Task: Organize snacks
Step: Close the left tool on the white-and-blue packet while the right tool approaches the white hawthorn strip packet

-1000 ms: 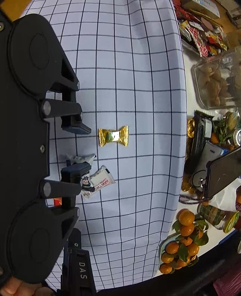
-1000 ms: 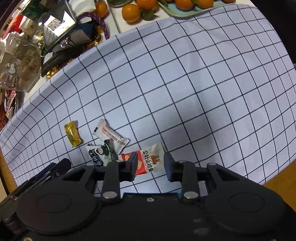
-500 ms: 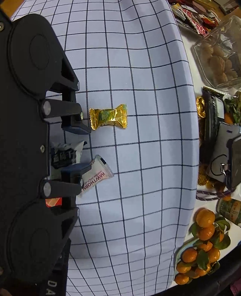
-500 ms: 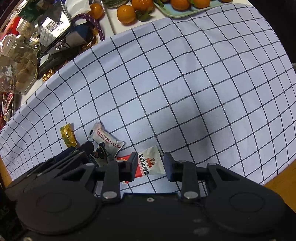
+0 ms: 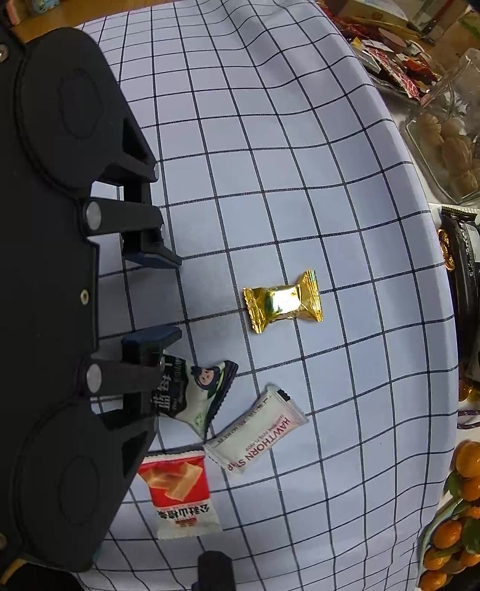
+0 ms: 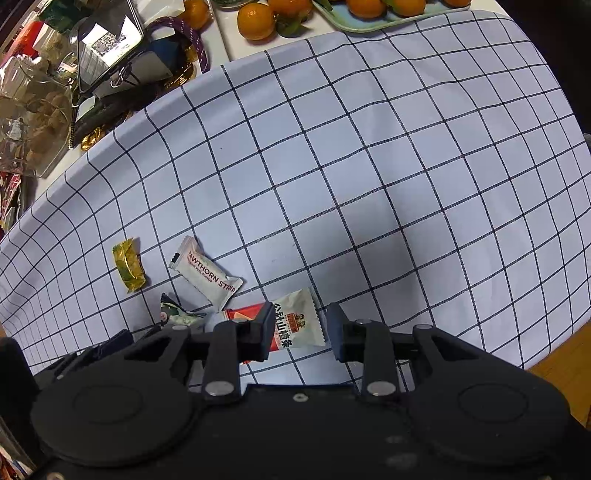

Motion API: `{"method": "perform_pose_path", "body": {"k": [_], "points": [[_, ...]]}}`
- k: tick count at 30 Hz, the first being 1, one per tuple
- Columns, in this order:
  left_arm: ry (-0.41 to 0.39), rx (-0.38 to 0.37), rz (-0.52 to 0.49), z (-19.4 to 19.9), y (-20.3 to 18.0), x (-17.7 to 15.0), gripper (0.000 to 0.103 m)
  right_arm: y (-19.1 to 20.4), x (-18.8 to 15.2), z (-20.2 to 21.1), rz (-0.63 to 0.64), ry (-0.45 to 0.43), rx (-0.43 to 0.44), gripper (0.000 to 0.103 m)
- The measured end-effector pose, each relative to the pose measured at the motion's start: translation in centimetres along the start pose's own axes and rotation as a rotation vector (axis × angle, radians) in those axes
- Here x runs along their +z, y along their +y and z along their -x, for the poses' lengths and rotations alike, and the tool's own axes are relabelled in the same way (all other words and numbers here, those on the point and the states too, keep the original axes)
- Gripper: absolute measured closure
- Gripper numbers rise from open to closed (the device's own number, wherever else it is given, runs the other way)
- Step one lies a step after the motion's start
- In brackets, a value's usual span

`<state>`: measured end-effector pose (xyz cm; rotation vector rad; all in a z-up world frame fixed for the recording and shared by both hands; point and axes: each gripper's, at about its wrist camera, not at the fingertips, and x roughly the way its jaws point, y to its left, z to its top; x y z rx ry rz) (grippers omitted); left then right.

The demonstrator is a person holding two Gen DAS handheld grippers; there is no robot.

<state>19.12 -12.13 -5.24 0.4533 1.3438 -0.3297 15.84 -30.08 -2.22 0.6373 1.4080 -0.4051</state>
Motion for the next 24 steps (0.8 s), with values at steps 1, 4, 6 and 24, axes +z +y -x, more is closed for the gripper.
{"method": "perform_pose_path", "body": {"k": [1,4,6,24], "points": [[-0.014,-0.009,0.001,0.3,0.4,-0.5,0.059,0.0,0.0,-0.1,0.002,0.004,0.0,0.07],[-0.057,-0.107,0.047,1.4,1.9,-1.0,0.059,0.0,0.0,-0.3,0.004,0.007,0.0,0.07],[-0.095,-0.196,0.059,2.2,2.5,-1.2,0.059,0.1,0.1,-0.2,0.002,0.003,0.004,0.07],[-0.081,-0.189,-0.073,1.0,-2.3,1.5,0.056,-1.5,0.4,0.7,-0.044,0.0,0.033,0.07]]}}
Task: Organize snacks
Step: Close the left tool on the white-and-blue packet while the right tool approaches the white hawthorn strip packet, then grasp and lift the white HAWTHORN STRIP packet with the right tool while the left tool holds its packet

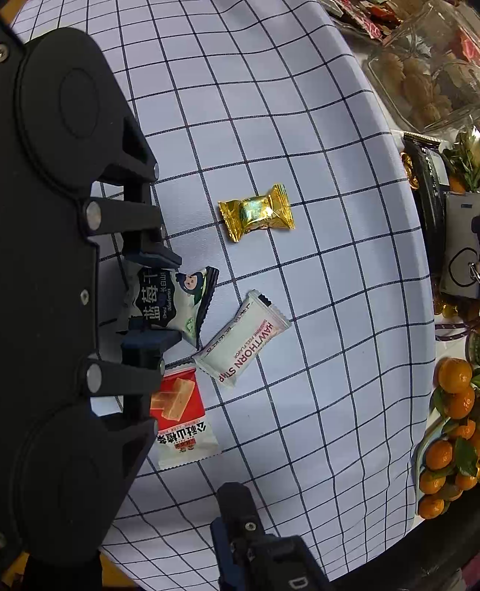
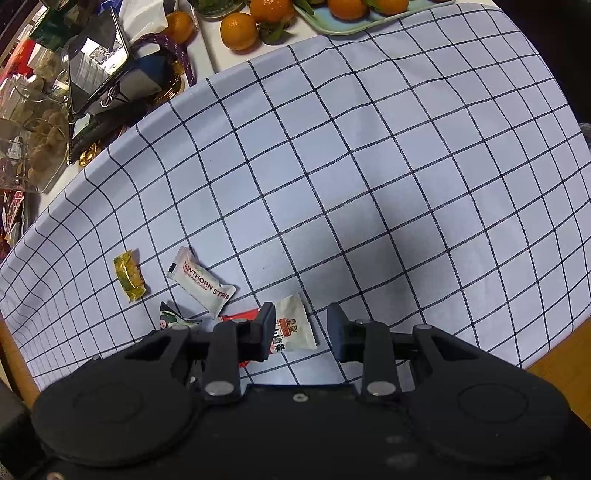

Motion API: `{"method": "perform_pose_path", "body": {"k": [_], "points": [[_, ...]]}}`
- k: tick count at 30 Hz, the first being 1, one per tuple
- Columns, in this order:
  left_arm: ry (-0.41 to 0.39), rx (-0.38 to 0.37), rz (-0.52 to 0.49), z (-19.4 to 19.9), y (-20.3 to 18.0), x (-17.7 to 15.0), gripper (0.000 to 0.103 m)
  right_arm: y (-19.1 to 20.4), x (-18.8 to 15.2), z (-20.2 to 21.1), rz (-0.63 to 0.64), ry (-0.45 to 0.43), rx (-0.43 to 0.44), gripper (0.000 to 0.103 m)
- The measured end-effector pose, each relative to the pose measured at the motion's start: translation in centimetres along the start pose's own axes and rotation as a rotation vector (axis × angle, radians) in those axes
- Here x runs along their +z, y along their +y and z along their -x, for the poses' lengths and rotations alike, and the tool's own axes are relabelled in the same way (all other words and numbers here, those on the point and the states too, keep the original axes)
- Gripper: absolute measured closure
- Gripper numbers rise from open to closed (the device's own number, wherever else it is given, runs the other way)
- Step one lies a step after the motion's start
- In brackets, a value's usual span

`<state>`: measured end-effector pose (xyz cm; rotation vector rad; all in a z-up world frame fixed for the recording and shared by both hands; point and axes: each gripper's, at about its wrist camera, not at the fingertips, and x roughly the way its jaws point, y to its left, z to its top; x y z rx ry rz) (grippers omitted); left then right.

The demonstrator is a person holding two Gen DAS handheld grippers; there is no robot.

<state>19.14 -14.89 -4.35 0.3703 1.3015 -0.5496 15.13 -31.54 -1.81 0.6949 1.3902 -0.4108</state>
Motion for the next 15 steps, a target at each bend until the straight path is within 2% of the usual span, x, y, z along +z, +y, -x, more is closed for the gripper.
{"method": "perform_pose_path", "body": {"k": [6,9,15], "points": [[0.048,-0.048,0.151,-0.2,2.1,0.8,0.061,0.6,-0.2,-0.1,0.013,-0.002,0.007,0.07],[0.044,-0.017,0.241,0.5,4.1,0.7,0.062,1.3,-0.1,-0.4,0.016,-0.005,0.018,0.07],[0.049,0.057,0.336,1.9,7.3,0.2,0.062,4.4,-0.3,-1.3,0.088,-0.031,0.027,0.07]]}}
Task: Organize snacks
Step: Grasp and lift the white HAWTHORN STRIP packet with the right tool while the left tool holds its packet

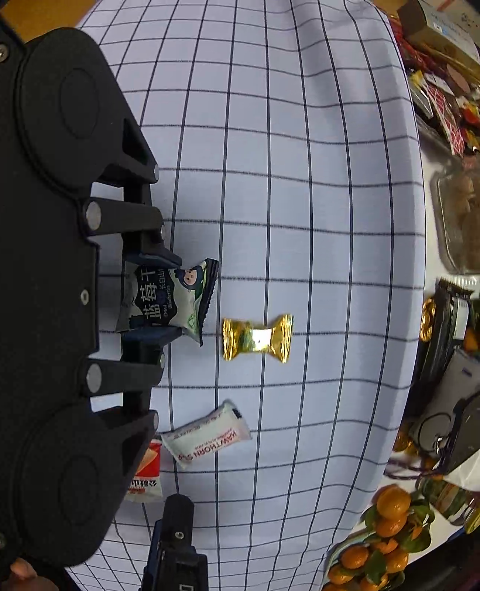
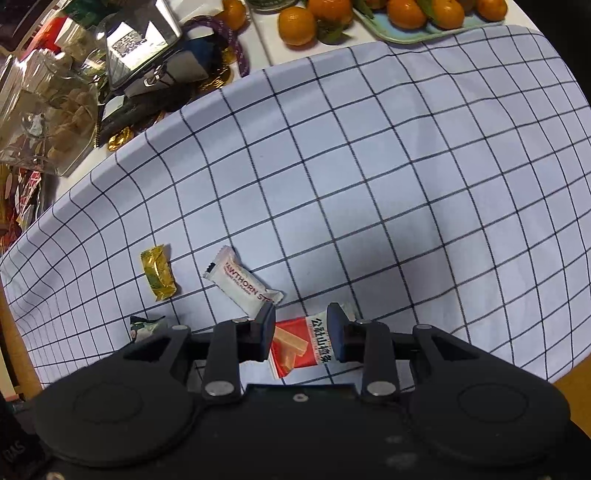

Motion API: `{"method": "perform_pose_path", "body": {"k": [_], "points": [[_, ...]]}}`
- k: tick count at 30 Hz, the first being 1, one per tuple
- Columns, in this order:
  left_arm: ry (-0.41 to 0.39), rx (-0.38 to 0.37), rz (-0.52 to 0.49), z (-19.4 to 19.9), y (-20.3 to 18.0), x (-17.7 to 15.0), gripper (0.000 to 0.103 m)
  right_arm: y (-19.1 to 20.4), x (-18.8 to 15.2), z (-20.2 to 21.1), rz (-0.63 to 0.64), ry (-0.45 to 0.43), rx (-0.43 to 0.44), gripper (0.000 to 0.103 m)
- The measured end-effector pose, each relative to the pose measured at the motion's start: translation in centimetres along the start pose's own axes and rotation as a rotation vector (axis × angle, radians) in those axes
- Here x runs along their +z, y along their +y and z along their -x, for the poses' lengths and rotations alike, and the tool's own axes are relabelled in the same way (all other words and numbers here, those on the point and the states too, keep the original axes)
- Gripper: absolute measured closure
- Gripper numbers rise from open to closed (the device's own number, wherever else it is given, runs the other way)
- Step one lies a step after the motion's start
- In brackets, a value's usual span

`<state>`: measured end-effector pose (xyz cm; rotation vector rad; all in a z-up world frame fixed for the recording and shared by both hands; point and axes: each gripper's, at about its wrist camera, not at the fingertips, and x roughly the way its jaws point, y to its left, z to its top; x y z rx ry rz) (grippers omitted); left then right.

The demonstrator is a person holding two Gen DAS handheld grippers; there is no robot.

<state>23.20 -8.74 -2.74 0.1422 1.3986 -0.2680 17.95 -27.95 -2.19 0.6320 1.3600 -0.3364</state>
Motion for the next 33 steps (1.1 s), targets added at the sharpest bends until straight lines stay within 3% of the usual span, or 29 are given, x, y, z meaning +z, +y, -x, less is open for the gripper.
{"method": "perform_pose_path", "body": {"k": [6,11,19,24,28,33], "points": [[0.012,0.002,0.034,0.8,2.2,0.0,0.062,4.0,-0.2,-1.3,0.138,-0.042,0.007,0.067],[-0.013,0.036,0.042,1.5,3.2,-0.2,0.062,6.1,-0.6,-2.5,0.22,-0.1,-0.055,0.065],[-0.016,0.011,0.045,2.1,3.7,-0.4,0.062,7.5,-1.4,-4.7,0.279,-0.093,-0.132,0.064],[-0.014,0.014,0.048,2.1,3.7,-0.5,0.062,7.5,-1.8,-5.2,0.273,-0.104,-0.174,0.064],[-0.012,0.016,0.041,1.9,3.5,-0.5,0.062,6.8,-1.6,-5.7,0.226,-0.084,-0.189,0.075],[-0.016,0.005,0.022,2.1,3.3,-0.5,0.062,5.8,-0.8,-5.3,0.17,-0.059,-0.153,0.078]]}}
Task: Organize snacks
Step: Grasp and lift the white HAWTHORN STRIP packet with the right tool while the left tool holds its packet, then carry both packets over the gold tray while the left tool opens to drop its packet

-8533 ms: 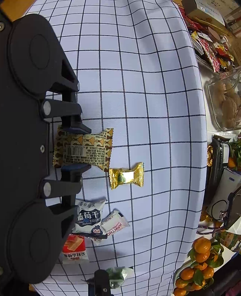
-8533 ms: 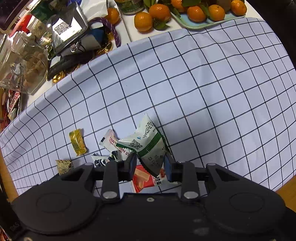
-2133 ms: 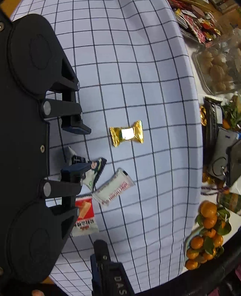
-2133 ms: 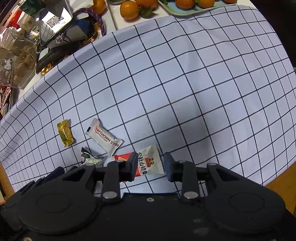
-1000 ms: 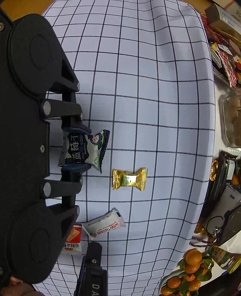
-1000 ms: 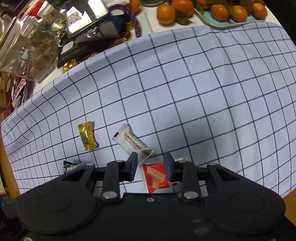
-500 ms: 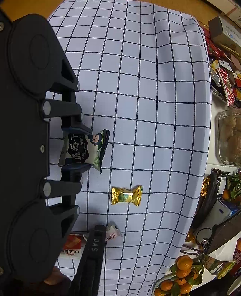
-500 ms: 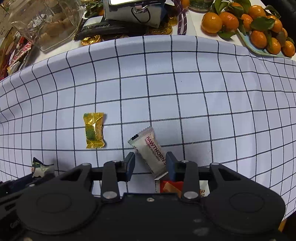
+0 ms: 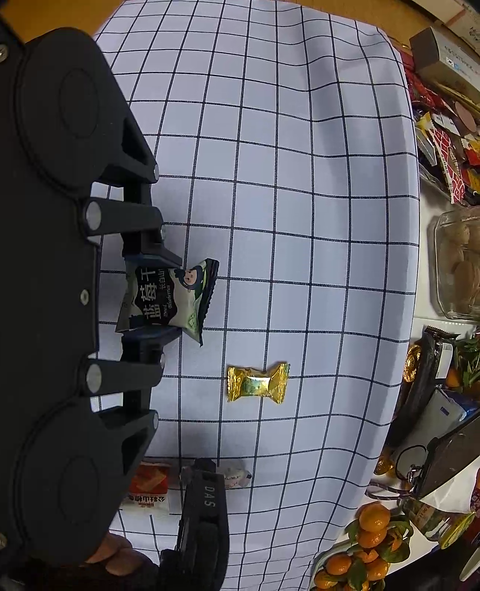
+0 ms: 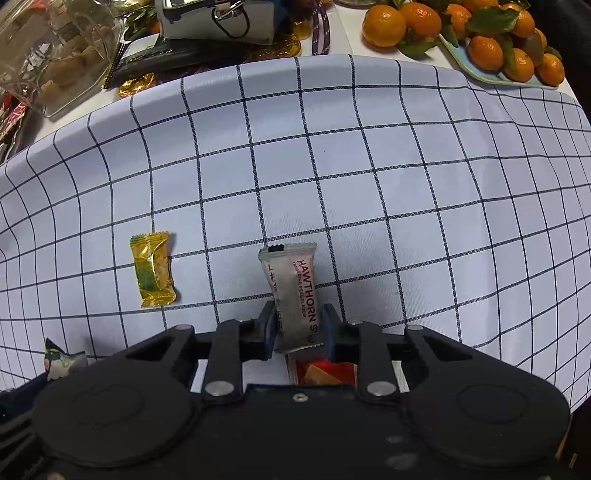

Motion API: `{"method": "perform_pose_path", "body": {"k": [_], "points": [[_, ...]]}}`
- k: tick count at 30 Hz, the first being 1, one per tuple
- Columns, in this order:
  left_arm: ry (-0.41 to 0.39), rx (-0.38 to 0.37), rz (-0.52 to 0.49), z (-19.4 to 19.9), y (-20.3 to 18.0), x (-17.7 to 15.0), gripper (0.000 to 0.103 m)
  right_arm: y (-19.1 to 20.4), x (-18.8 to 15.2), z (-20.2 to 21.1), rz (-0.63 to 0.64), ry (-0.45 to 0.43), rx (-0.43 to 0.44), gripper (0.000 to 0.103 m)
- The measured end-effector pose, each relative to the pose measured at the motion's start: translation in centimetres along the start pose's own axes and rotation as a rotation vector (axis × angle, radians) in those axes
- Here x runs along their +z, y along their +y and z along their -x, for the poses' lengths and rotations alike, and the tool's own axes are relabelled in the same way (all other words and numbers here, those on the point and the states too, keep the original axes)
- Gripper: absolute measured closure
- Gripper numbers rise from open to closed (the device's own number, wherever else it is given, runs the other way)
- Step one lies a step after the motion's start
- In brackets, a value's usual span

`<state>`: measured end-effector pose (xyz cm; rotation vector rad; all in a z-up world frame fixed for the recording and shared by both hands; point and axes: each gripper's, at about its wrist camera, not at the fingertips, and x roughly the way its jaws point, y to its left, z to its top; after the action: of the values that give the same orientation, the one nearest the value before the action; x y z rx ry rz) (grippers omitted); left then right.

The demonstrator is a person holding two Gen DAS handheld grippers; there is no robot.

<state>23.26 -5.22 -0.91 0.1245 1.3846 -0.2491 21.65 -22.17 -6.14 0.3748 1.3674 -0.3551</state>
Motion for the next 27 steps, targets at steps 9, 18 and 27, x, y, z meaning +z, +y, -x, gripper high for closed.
{"method": "perform_pose_path", "body": {"k": [9,18,27], "points": [[-0.058,0.01,-0.017,1.7,0.4,-0.4,0.062,-3.6,0.6,2.8,-0.084,-0.023,0.129,0.08],[-0.161,0.063,-0.113,3.9,-0.3,-3.0,0.062,-6.0,-1.3,7.4,-0.092,-0.152,0.179,0.08],[-0.265,0.099,-0.185,5.0,-1.6,-6.9,0.062,-8.3,-5.6,11.2,-0.111,-0.256,0.211,0.08]]}}
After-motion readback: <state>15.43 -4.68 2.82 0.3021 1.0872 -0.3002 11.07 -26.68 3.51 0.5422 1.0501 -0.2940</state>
